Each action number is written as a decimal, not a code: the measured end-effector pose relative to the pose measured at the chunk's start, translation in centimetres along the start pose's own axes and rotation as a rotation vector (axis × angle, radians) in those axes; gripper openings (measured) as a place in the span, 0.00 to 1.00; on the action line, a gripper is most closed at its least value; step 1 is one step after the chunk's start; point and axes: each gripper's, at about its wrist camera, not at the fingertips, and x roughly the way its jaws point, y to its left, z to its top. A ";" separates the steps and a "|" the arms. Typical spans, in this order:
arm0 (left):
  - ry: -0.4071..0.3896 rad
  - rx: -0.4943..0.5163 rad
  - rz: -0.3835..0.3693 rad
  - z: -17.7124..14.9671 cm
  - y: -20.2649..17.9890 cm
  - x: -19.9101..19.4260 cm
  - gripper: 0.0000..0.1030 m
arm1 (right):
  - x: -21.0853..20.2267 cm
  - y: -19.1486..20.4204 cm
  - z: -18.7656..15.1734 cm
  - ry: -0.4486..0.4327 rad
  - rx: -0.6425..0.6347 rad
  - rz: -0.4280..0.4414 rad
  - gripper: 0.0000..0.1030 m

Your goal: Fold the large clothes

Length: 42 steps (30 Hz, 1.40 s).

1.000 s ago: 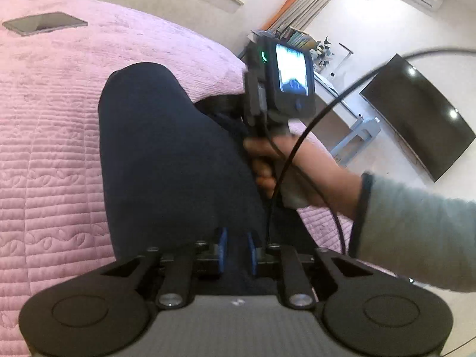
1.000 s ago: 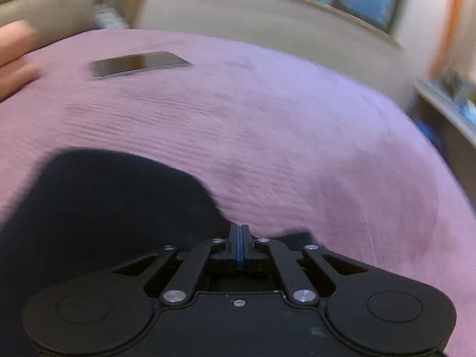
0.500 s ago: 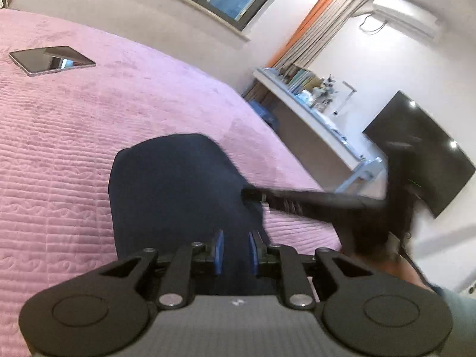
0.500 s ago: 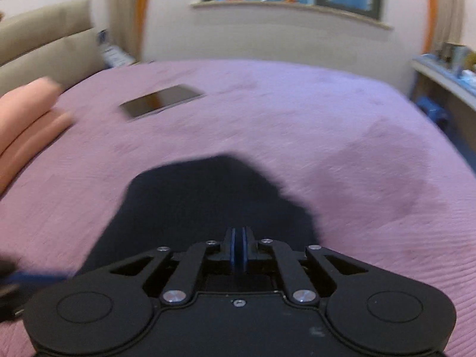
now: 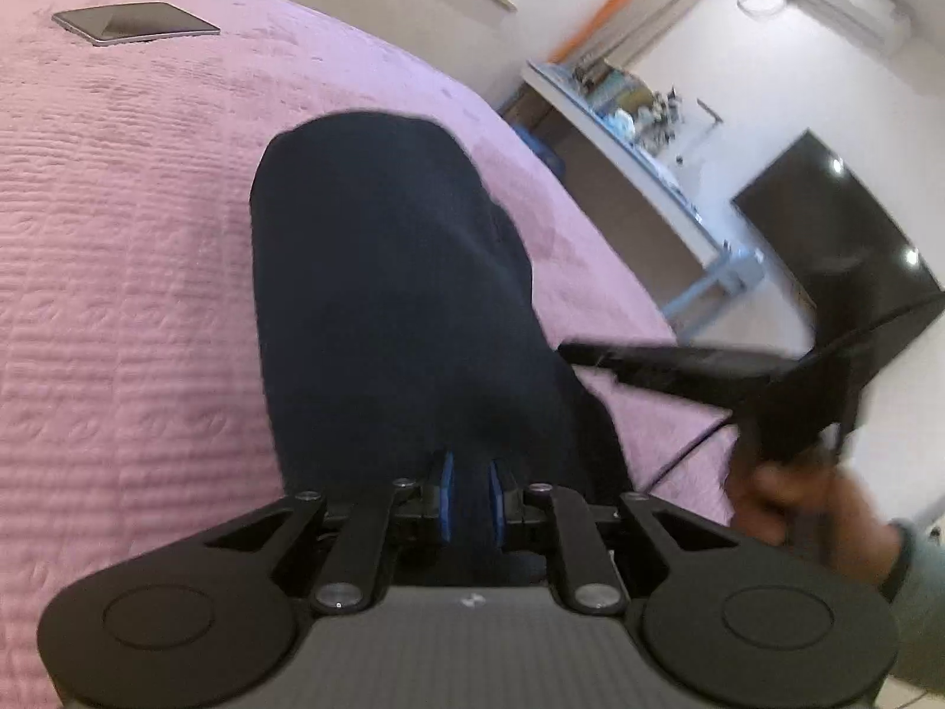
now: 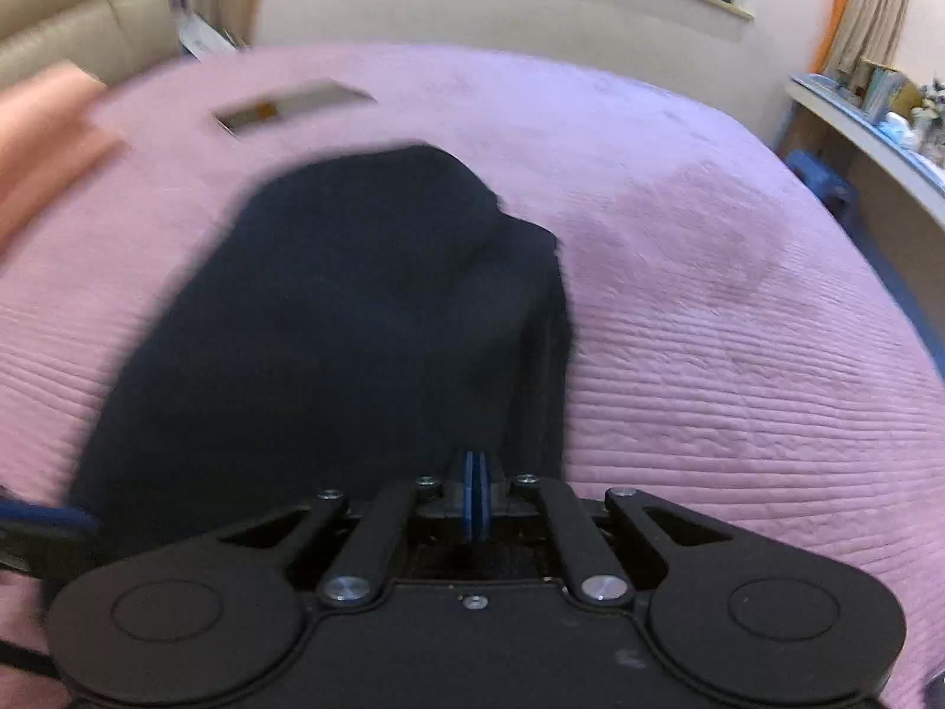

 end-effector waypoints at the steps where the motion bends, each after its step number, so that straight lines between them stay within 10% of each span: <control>1: 0.002 0.000 0.006 -0.2 0.1 0.1 0.14 | -0.1 0.9 -0.5 0.006 -0.025 0.020 0.04; 6: 0.013 -0.007 0.006 -0.6 0.2 0.5 0.14 | 2.8 0.7 -5.0 0.185 0.019 0.062 0.02; 15: 0.096 -0.126 -0.015 -2.1 0.7 -1.1 0.14 | -1.4 -2.0 -6.4 0.228 0.084 0.086 0.05; 18: 0.077 -0.074 0.015 -1.2 -0.7 -2.8 0.22 | -3.9 -3.0 -5.3 0.150 0.107 0.064 0.78; 26: -0.049 0.001 0.100 3.9 -1.6 -5.0 0.55 | -3.8 -4.7 -0.9 0.012 0.075 0.011 0.79; 28: -0.034 0.044 0.192 5.0 -1.7 -4.0 0.74 | -2.7 -5.2 0.0 0.003 0.116 0.046 0.79; 31: -0.018 0.097 0.331 6.2 -1.6 -1.6 0.73 | -0.9 -6.1 0.7 0.016 0.190 0.131 0.79; 38: 0.028 -0.130 0.117 8.3 2.8 2.6 0.74 | 3.8 -5.2 0.9 0.072 0.143 0.084 0.82; 42: 0.063 -0.158 0.143 8.9 5.2 5.0 0.81 | 5.5 -6.8 0.3 0.103 0.204 0.154 0.87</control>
